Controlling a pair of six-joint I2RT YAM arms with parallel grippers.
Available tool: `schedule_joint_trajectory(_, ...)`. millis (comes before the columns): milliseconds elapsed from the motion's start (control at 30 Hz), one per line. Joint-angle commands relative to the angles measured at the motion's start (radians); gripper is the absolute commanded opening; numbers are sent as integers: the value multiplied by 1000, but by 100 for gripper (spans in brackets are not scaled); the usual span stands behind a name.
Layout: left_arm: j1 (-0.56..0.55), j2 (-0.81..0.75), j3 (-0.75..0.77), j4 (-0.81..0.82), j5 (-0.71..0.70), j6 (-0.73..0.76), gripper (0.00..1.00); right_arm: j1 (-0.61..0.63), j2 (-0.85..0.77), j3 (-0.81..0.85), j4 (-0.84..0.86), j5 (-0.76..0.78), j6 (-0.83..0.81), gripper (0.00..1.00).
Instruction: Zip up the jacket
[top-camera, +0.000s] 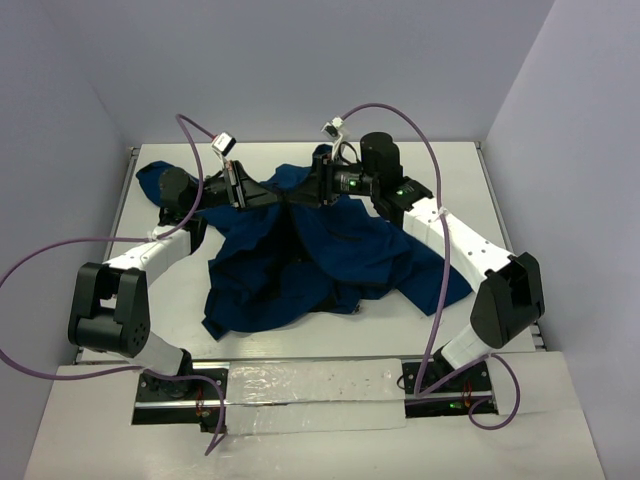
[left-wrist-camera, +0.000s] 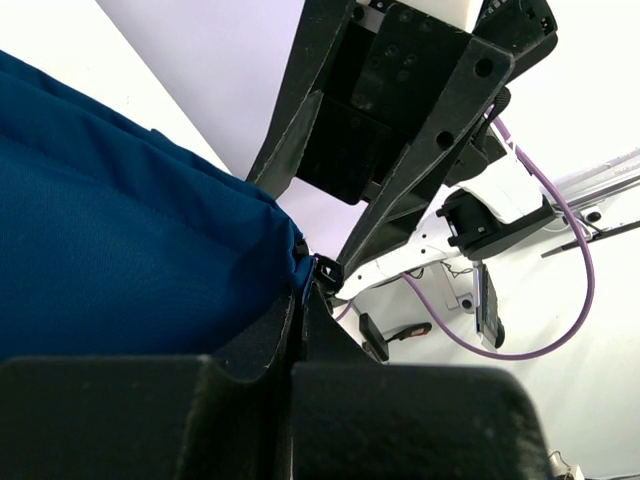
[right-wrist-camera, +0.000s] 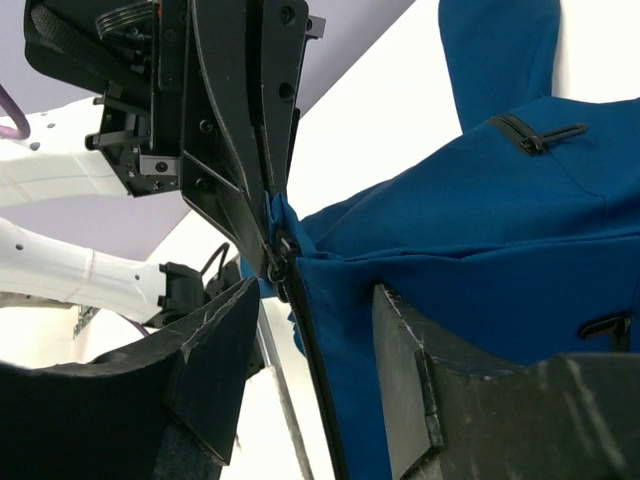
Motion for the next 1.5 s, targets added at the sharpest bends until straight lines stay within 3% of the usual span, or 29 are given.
schedule_joint_trajectory(0,-12,-29,55,61,27,-7,0,7,1,55,54,-39,10,53)
schedule_joint_trajectory(133,-12,-28,51,62,26,-3,0,8,-15,46,58,-34,4,47)
schedule_joint_trajectory(267,-12,-18,45,86,24,-22,0,7,-33,28,78,-31,0,28)
schedule_joint_trajectory(433,-12,-12,50,91,26,-24,0,7,-36,32,80,-42,-2,18)
schedule_joint_trajectory(600,-12,-10,43,90,25,-22,0,7,-40,28,95,-46,7,0)
schedule_joint_trajectory(1067,-18,0,28,105,30,-28,0,6,-76,24,110,-39,6,0)
schedule_joint_trajectory(1467,-22,-36,6,1,22,53,0,8,-97,24,171,7,52,0)
